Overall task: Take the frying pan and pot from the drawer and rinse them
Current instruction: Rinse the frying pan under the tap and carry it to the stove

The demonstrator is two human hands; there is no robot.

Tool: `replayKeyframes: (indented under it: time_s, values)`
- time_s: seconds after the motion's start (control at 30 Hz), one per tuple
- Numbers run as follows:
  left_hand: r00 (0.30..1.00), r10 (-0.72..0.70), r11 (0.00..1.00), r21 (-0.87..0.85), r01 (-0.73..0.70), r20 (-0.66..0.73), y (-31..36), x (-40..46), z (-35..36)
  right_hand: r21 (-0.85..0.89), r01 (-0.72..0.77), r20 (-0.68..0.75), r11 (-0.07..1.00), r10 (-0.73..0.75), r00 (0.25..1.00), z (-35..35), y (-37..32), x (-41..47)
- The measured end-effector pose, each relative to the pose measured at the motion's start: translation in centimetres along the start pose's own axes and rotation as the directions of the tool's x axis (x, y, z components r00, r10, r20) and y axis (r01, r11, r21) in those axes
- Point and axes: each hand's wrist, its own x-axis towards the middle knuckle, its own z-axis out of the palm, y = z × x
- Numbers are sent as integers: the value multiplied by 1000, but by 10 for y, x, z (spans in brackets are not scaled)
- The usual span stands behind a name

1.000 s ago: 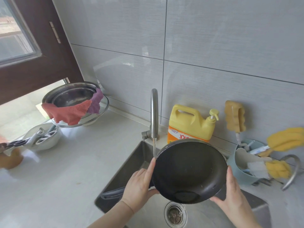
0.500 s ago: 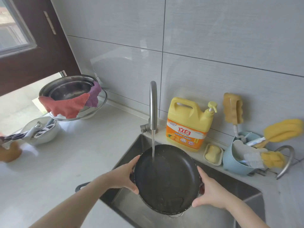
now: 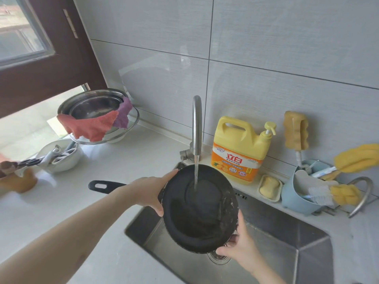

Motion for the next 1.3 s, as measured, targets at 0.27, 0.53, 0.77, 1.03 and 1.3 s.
replayKeyframes:
  time_s: [0.27, 0.53, 0.77, 1.03, 1.3]
  values:
    - [998, 41, 915, -400, -55, -43, -7, 14, 41, -331, 120, 99, 936, -92, 991, -71, -61, 7]
    - [942, 189, 819, -573, 5, 277, -6, 15, 48, -365, 43, 306, 930, 76, 949, -103, -89, -5]
    - [977, 89, 901, -435, 4, 194, -16, 10, 33, -208, -34, 132, 978, 63, 989, -47, -32, -8]
    - [998, -16, 964, -266, -2, -65, -14, 13, 42, -176, 58, 28, 983, -54, 998, -44, -38, 6]
    - [988, 46, 946, -313, -89, -144, 19, 24, 65, -298, 64, 19, 952, -61, 998, -89, -47, -9]
